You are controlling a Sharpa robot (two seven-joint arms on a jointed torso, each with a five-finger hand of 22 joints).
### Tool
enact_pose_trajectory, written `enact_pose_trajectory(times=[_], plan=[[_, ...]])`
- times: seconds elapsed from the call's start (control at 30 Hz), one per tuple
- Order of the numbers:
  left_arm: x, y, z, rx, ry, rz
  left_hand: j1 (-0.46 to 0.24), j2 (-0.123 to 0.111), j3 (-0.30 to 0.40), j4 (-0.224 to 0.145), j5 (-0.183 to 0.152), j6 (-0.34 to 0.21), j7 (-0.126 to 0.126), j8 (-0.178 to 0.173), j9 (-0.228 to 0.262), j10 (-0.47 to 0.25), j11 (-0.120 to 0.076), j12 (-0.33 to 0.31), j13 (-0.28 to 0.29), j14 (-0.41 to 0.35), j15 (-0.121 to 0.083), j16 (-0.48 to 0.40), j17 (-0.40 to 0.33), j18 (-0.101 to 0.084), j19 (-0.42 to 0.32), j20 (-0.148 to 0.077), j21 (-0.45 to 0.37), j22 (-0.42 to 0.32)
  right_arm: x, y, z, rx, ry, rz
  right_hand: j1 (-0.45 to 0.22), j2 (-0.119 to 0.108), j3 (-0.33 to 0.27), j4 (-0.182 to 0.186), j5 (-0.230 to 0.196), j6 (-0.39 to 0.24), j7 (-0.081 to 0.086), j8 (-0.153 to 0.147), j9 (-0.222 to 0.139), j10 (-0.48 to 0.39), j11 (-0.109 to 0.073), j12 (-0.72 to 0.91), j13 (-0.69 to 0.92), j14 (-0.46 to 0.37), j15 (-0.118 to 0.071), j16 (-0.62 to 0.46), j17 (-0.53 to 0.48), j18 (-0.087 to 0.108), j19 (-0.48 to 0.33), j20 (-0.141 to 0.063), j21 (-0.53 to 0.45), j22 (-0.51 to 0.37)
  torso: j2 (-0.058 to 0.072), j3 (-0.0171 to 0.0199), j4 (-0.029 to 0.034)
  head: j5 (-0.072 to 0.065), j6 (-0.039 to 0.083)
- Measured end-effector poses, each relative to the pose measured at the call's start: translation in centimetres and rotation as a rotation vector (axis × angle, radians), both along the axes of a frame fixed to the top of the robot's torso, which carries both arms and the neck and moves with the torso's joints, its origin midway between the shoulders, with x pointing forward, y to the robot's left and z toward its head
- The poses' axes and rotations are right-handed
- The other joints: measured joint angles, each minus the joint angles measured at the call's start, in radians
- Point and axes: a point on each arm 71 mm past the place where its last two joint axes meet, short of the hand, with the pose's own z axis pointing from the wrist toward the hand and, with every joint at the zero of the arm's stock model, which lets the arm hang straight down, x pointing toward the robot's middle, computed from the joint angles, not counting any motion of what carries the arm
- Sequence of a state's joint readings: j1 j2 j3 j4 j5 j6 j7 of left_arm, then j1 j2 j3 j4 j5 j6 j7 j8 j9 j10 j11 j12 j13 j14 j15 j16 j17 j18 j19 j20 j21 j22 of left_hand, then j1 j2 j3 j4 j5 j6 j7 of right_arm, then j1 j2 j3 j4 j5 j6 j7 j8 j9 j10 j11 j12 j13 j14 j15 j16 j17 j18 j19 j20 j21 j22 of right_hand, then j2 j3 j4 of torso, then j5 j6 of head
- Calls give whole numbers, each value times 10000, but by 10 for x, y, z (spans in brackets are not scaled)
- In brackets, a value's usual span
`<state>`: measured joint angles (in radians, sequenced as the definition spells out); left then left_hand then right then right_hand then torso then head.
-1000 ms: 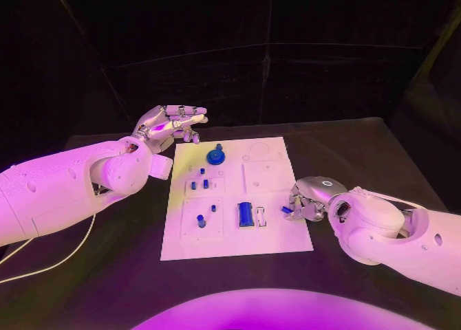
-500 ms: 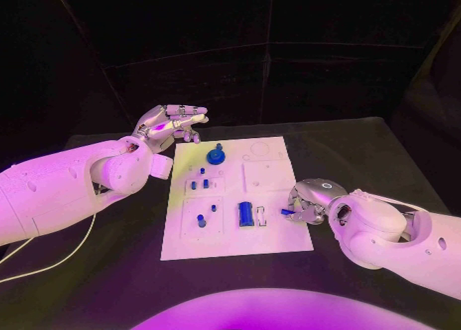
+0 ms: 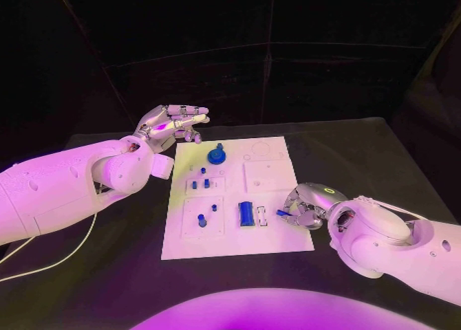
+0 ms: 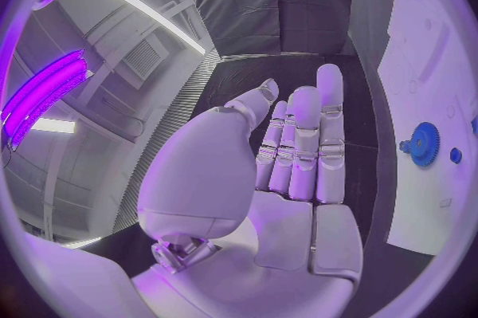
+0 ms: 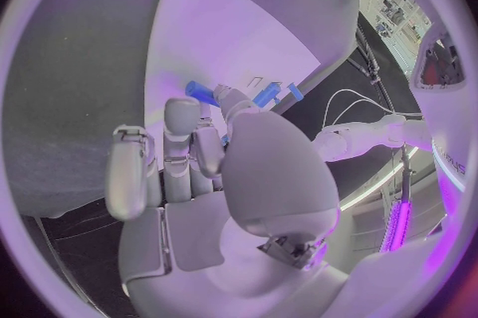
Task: Assemble the parts on the task board
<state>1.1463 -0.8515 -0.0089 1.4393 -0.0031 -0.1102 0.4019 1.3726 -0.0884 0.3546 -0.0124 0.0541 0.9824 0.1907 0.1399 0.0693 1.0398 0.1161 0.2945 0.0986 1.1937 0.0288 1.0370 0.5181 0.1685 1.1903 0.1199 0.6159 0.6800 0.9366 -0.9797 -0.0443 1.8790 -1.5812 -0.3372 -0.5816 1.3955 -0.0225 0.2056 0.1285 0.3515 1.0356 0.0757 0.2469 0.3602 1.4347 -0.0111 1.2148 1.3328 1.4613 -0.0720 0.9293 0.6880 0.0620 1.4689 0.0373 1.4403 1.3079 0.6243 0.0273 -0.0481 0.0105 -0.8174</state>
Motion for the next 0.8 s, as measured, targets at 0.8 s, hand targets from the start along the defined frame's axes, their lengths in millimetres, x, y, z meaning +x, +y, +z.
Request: enact_pose_trajectory(times=[0.8], plan=[[0, -3, -1, -17, 81, -139, 40, 39, -29, -29, 0, 0, 1, -1, 0, -36, 37, 0, -2, 0, 0, 0, -32, 1, 0, 0, 0, -7, 6, 28, -6, 1046, 492, -264, -1365, -312, 272, 499, -79, 284, -29, 269, 441, 270, -123, 388, -250, 2, -71, 0, 12, 0, -37, -37, 112, -2, 4, 3, 1, -11, -6]])
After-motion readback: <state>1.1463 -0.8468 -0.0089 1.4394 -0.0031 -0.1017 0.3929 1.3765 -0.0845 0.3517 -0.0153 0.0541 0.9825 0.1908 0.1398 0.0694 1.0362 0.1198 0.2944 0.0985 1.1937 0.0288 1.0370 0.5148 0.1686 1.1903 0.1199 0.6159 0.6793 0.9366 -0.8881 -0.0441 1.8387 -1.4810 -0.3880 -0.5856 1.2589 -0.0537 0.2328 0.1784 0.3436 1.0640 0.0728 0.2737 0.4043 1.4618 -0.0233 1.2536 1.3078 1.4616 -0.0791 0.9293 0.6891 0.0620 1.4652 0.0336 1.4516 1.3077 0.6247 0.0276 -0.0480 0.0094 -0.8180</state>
